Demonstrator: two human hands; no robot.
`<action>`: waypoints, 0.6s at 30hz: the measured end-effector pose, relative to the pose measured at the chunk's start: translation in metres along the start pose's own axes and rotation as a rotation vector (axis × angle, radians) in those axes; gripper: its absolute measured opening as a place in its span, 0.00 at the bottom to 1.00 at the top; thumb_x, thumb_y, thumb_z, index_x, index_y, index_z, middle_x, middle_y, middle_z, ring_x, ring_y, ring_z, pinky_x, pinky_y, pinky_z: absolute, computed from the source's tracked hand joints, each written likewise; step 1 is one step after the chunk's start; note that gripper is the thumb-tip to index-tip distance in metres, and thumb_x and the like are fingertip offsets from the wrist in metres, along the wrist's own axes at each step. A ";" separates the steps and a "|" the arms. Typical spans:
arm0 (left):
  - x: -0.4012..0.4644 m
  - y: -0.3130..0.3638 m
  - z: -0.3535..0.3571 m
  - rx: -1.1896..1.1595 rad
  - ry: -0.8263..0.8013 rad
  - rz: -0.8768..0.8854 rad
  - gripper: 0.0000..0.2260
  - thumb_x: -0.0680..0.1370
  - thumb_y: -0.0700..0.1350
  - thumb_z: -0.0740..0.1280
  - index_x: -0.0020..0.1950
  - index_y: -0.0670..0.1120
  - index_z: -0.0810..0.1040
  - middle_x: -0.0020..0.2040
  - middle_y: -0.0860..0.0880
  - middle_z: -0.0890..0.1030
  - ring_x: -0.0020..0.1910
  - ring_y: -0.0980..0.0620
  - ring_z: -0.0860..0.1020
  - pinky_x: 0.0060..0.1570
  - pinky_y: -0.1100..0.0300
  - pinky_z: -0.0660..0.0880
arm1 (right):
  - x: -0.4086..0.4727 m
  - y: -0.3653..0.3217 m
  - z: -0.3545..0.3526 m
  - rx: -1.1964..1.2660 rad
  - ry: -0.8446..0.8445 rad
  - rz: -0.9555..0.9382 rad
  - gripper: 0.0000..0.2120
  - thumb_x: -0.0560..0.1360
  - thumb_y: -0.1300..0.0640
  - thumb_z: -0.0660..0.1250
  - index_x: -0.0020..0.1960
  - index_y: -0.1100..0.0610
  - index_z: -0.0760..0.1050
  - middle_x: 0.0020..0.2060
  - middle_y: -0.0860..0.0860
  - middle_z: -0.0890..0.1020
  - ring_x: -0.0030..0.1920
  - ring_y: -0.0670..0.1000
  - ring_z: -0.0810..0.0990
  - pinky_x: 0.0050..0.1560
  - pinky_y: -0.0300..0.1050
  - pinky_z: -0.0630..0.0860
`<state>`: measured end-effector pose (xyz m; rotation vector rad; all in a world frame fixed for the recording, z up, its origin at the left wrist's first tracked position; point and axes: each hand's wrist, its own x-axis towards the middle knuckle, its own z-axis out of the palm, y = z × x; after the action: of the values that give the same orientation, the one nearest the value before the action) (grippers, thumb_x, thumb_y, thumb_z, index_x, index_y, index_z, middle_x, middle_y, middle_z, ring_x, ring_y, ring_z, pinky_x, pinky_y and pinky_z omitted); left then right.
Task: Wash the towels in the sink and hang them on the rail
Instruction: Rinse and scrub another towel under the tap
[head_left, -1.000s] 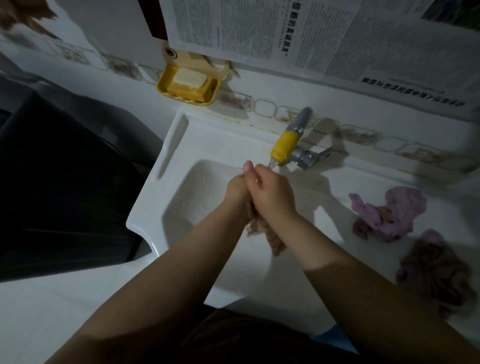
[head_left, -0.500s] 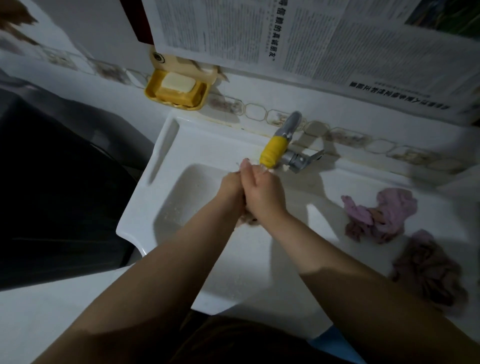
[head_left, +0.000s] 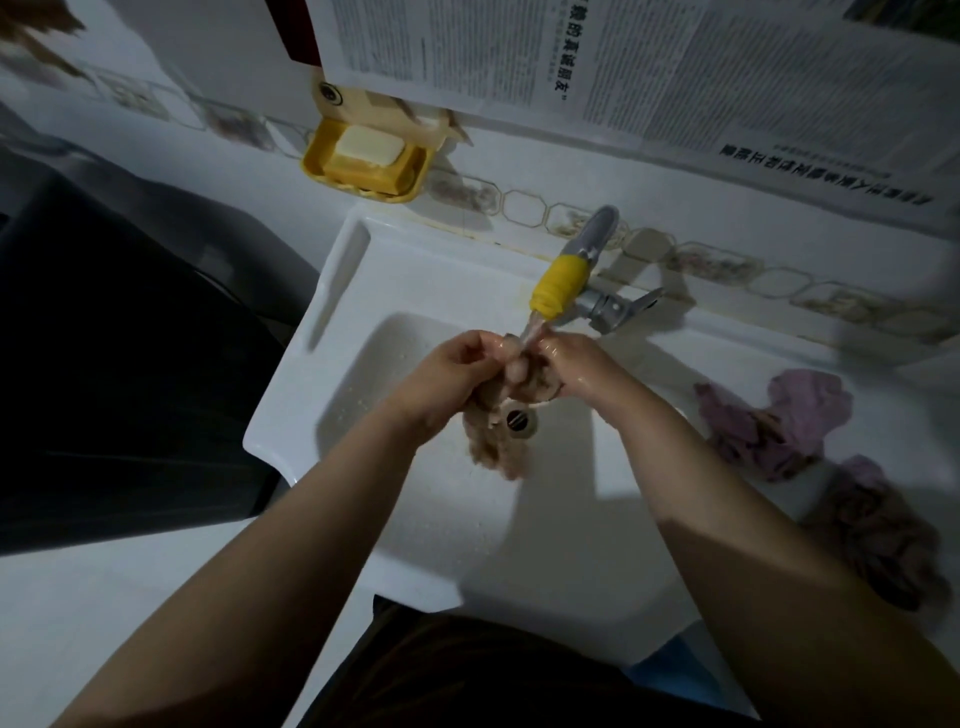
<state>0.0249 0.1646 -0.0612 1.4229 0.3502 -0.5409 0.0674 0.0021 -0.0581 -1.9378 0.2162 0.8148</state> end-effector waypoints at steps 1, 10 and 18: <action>-0.002 0.000 -0.001 0.032 -0.027 0.017 0.04 0.79 0.36 0.64 0.50 0.45 0.76 0.41 0.45 0.80 0.38 0.50 0.79 0.38 0.58 0.76 | -0.003 -0.001 0.002 -0.077 -0.041 -0.030 0.16 0.77 0.45 0.63 0.36 0.53 0.78 0.33 0.47 0.82 0.35 0.44 0.80 0.40 0.36 0.76; 0.001 -0.012 -0.009 0.078 0.113 0.004 0.25 0.75 0.59 0.64 0.48 0.35 0.80 0.44 0.41 0.82 0.46 0.43 0.80 0.56 0.45 0.75 | 0.002 -0.007 0.004 0.064 0.437 -0.220 0.12 0.78 0.55 0.64 0.38 0.58 0.72 0.31 0.51 0.74 0.34 0.50 0.73 0.29 0.32 0.65; 0.029 0.008 0.035 -0.201 0.348 -0.106 0.17 0.81 0.53 0.58 0.45 0.41 0.77 0.36 0.44 0.80 0.42 0.43 0.82 0.42 0.55 0.77 | -0.008 -0.020 0.050 -0.216 0.456 -0.319 0.23 0.78 0.40 0.57 0.32 0.55 0.69 0.33 0.58 0.80 0.36 0.57 0.77 0.39 0.47 0.72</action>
<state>0.0503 0.1258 -0.0661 1.3062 0.7408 -0.3304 0.0483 0.0531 -0.0533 -2.2702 0.0866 0.1853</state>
